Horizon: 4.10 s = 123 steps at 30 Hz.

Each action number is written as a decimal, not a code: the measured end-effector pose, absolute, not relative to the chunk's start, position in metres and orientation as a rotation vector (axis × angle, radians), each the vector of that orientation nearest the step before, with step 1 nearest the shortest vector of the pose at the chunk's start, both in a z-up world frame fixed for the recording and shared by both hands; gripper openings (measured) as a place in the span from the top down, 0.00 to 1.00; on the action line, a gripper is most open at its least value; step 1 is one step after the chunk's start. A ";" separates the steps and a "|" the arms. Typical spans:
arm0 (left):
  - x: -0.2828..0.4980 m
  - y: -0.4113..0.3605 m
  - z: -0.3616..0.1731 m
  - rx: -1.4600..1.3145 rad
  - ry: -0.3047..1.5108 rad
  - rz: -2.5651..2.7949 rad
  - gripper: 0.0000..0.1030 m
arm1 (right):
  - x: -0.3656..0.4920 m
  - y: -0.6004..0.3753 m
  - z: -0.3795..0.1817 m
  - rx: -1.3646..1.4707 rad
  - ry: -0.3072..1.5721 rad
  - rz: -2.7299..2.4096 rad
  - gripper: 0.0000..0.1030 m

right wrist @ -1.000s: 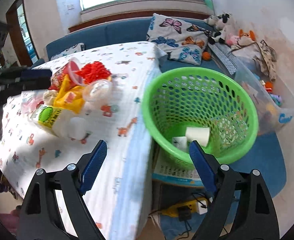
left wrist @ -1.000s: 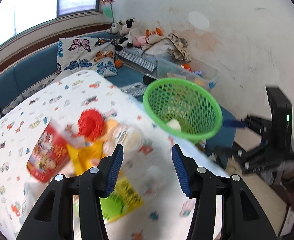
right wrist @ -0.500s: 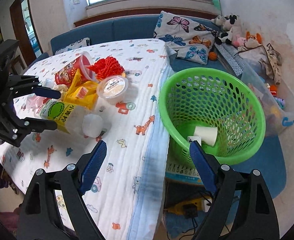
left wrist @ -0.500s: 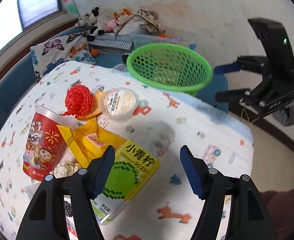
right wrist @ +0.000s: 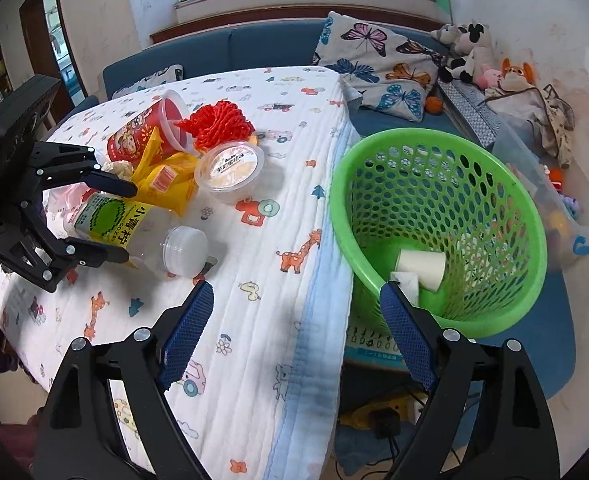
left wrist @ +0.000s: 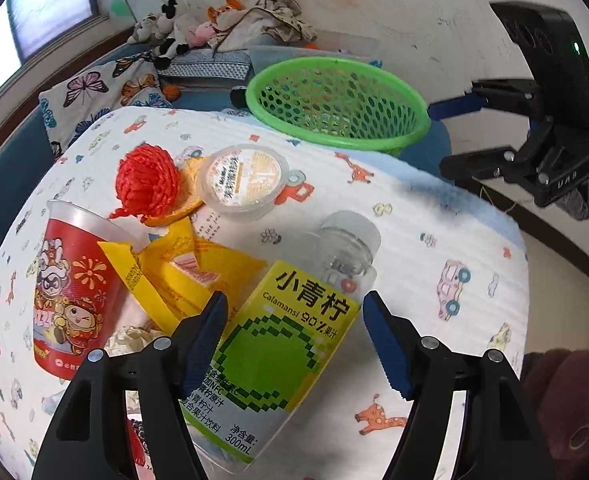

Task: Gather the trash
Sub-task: 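Grasp the green-labelled juice bottle with the left tool while the right tool reaches the jelly cup, then grasp the round jelly cup with the right tool and drop it into the basket, then carry the juice bottle over the green basket and open the left tool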

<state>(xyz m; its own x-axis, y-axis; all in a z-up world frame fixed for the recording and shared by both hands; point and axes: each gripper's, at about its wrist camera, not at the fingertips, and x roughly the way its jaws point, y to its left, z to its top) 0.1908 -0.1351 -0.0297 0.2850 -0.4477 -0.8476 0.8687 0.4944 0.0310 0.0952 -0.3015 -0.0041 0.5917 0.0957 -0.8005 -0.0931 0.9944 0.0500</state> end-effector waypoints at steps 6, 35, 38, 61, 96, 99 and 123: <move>0.189 -0.134 -0.031 0.563 0.897 -0.938 0.34 | 0.097 -0.300 -0.006 0.001 0.937 0.114 0.18; 0.190 -0.136 -0.048 0.489 0.981 -0.916 0.38 | 0.122 -0.290 -0.005 0.001 0.937 0.180 0.18; 0.181 -0.139 -0.048 0.496 0.939 -0.897 0.41 | 0.130 -0.287 -0.005 0.007 0.936 0.197 0.18; 0.127 -0.087 -0.018 0.333 0.865 -0.691 0.47 | 0.212 -0.245 -0.027 -0.010 0.959 0.257 0.18; 0.132 -0.105 0.017 0.233 0.787 -0.700 0.47 | 0.181 -0.373 -0.019 0.094 0.931 -0.007 0.37; 0.138 -0.120 0.021 0.233 0.784 -0.714 0.47 | 0.177 -0.406 -0.033 0.121 0.967 -0.063 0.36; 0.215 -0.245 0.036 0.257 0.796 -0.776 0.47 | 0.170 -0.472 -0.071 0.200 1.008 -0.160 0.30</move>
<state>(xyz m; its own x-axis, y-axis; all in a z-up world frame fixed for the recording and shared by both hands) 0.2153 -0.2454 0.0356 0.4468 -0.5262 -0.7235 0.7098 0.7008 -0.0714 0.1697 -0.4722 -0.0712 0.5245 -0.0406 -0.8504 0.2249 0.9700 0.0924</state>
